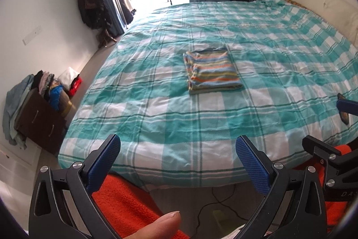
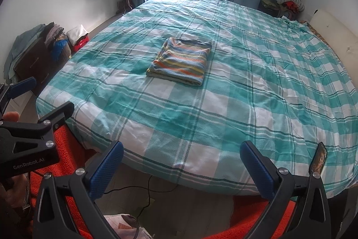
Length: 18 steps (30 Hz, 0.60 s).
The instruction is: Fold small clothes
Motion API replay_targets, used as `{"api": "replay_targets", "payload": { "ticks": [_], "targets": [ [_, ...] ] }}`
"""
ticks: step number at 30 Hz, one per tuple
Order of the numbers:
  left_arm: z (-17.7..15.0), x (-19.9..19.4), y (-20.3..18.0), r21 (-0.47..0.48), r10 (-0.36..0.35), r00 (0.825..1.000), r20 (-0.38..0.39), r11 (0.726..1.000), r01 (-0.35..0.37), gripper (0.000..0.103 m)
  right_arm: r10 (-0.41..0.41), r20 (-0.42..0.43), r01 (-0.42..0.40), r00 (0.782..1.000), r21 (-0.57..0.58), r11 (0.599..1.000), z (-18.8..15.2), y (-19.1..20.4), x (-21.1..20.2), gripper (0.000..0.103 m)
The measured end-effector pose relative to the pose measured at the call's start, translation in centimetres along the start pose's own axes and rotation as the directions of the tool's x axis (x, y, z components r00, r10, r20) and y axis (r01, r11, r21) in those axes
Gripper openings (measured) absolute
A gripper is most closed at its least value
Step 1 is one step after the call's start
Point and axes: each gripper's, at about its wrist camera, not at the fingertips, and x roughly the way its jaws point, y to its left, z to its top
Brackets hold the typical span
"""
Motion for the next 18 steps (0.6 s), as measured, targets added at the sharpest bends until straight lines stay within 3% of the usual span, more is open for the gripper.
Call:
{"api": "replay_targets", "payload": {
  "ticks": [7, 18],
  "targets": [
    [0.4, -0.9, 0.8, -0.025, 0.006, 0.998, 0.062, 1.000, -0.004, 0.103, -0.004, 0.014, 0.004, 1.000, 0.007, 1.000, 0.2, -0.5, -0.9, 0.103],
    [-0.8, 1.1, 0.0, -0.053, -0.019, 0.994, -0.108, 0.999, 0.013, 0.103, 0.017, -0.024, -0.017, 1.000, 0.006, 1.000, -0.1, -0.4, 0.0, 0.103]
  ]
}}
